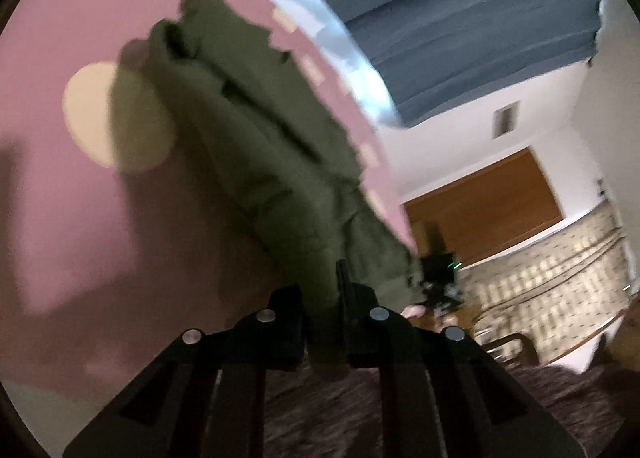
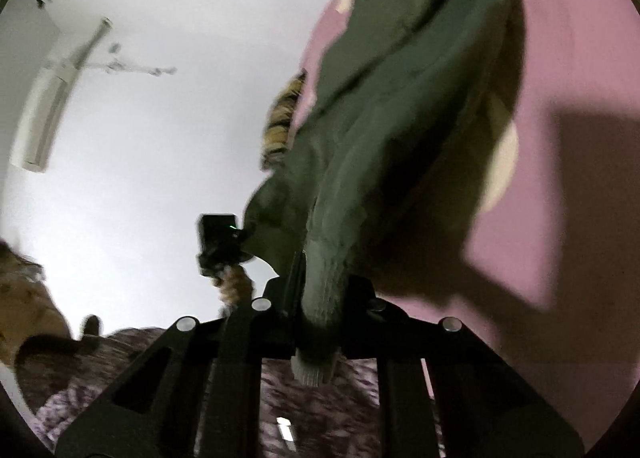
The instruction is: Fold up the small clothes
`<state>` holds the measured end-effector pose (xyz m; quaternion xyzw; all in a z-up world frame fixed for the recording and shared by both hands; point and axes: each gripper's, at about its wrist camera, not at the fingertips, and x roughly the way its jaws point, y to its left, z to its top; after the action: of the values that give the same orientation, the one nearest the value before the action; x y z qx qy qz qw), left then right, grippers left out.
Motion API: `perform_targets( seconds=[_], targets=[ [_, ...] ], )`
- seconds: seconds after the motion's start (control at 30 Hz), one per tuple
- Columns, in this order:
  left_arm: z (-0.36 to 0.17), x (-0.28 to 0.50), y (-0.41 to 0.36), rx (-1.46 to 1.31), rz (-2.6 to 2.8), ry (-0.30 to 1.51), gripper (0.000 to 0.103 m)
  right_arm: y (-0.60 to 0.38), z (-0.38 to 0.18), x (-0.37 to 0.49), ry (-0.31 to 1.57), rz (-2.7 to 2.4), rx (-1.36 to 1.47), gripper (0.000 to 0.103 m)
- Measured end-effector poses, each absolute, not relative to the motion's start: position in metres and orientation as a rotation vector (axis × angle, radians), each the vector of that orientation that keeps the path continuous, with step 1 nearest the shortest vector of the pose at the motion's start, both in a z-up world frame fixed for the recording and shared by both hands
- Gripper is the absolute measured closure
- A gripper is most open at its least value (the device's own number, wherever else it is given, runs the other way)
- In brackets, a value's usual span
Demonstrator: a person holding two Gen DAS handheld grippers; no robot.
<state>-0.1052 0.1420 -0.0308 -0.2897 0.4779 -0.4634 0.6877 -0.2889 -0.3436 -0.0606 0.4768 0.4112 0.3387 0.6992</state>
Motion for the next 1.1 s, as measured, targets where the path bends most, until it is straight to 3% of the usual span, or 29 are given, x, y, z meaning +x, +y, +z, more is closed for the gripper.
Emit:
perform_targets(
  seconds=[0.43, 0.63, 0.9, 1.0, 1.03, 1.1],
  targets=[
    [-0.018, 0.009, 0.105, -0.852, -1.050, 0.958, 0.090, -0.376, -0.031, -0.200, 0.681, 0.777, 1.256, 0.090],
    [-0.057, 0.082, 0.085, -0.873, -0.930, 1.045, 0.089, -0.393, -0.063, -0.131, 0.673, 0.689, 1.390, 0.090],
    [-0.084, 0.115, 0.074, -0.840, -0.907, 1.148, 0.088, -0.401, -0.132, -0.092, 0.763, 0.542, 1.558, 0.090],
    [-0.079, 0.113, 0.080, -0.858, -0.937, 1.165, 0.086, -0.400, -0.130, -0.094, 0.759, 0.568, 1.572, 0.084],
    [-0.076, 0.111, 0.084, -0.863, -0.947, 1.167, 0.082, -0.403, -0.129, -0.094, 0.757, 0.572, 1.565, 0.078],
    [-0.072, 0.111, 0.091, -0.895, -0.976, 1.166, 0.064, -0.408, -0.124, -0.098, 0.729, 0.574, 1.553, 0.063]
  ],
)
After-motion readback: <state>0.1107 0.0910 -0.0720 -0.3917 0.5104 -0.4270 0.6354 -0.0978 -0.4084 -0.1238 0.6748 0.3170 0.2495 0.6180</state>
